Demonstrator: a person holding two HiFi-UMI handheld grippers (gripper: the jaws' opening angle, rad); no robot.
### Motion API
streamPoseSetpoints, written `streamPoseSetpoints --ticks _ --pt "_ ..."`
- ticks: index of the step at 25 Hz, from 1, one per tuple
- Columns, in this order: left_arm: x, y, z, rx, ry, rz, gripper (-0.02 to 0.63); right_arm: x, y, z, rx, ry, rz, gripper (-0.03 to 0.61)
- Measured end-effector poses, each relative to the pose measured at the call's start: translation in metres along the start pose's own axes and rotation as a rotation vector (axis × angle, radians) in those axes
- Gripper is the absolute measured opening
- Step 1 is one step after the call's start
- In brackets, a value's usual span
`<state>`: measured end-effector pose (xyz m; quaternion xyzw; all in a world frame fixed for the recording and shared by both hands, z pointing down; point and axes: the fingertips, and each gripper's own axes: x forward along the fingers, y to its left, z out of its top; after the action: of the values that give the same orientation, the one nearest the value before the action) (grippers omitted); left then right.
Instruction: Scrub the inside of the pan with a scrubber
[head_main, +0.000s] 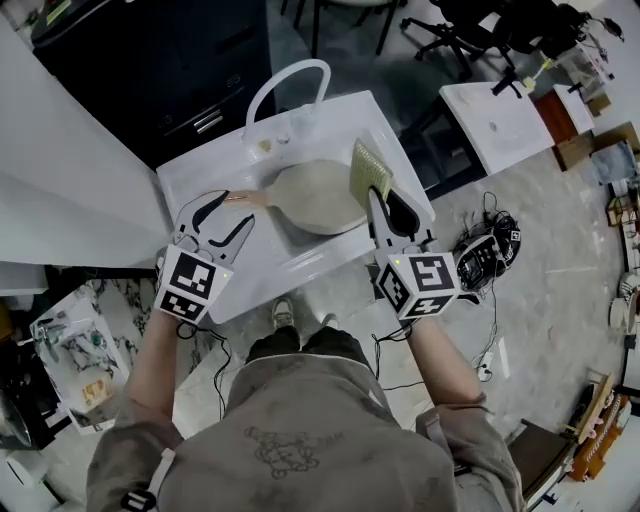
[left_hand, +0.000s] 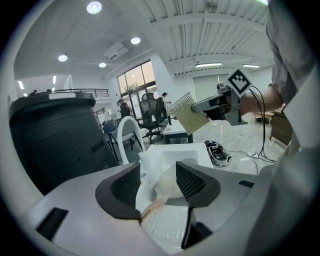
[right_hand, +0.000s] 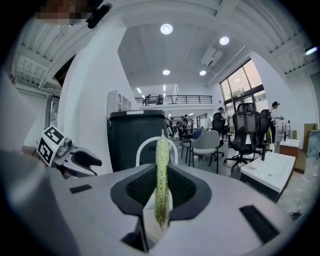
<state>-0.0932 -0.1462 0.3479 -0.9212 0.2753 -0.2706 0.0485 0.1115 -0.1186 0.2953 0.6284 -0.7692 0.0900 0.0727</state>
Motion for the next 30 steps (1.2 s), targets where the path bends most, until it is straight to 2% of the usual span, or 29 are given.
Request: streamPoseSetpoints --ticks 9,13,20,23,27,30 --pt "0.081 0.015 -0.067 0.027 0.23 -0.123 0.232 0.107 -0.04 -0.086 -0.012 0.247 0.051 0.069" --pt "0.112 0.016 -0.101 0.072 0.346 -0.172 0.232 0.153 -0.057 -0.136 -0.035 0.355 0.049 0.069" --pt "0.152 0.014 -0.156 0.099 0.49 -0.268 0.232 0.207 -0.074 -0.217 -0.012 0.523 0.051 0.069" --pt "0.162 0.014 -0.179 0.083 0.536 -0.304 0.232 0.224 -0.081 -0.245 -0.022 0.584 0.036 0.069" --pt "0.171 0.019 -0.206 0.087 0.595 -0.315 0.232 0.24 -0.091 -0.278 -0.037 0.664 0.019 0.069" --pt "0.171 0.024 -0.224 0.103 0.643 -0.31 0.232 0.249 -0.091 -0.3 -0.09 0.742 0.006 0.069"
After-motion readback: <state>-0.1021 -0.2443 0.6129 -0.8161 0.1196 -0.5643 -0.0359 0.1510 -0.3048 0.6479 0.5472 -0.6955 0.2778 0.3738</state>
